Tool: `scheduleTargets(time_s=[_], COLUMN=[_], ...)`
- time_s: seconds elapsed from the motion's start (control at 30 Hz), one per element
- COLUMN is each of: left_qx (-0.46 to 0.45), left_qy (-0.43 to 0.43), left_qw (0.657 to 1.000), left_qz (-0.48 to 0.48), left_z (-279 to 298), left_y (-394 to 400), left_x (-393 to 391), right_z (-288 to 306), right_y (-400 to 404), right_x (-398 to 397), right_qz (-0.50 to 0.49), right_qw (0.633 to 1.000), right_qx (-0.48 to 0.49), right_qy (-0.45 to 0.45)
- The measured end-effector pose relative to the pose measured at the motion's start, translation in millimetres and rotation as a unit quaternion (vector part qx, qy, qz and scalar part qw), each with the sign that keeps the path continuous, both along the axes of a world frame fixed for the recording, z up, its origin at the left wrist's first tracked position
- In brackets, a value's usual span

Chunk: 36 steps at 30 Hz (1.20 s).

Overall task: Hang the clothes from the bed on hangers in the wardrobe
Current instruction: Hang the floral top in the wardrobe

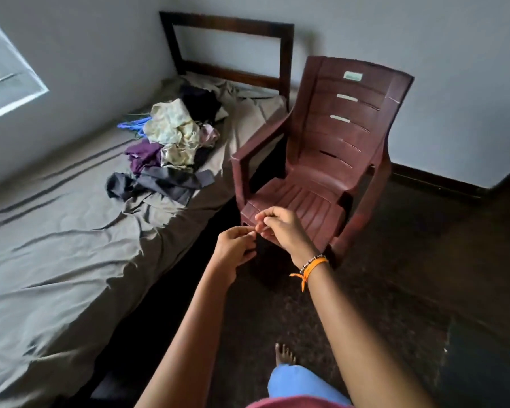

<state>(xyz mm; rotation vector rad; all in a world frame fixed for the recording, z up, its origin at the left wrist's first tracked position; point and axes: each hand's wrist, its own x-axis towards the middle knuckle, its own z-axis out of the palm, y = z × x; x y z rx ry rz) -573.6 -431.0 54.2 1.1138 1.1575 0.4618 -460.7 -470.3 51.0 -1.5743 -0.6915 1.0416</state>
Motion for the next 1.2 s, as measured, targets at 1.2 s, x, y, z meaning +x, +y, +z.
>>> scheduleTargets(time_s=[1.2], left_qx=[-0.145], left_qy=[0.053], left_qw=[0.976], left_qz=[0.151], left_z=[-93], left_y=[686], left_x=[-8], right_z=[-126], right_y=[715], right_x=[9], right_qz=[0.211], right_qw=[0.953], right_qx=[-0.217], right_qy=[0.030])
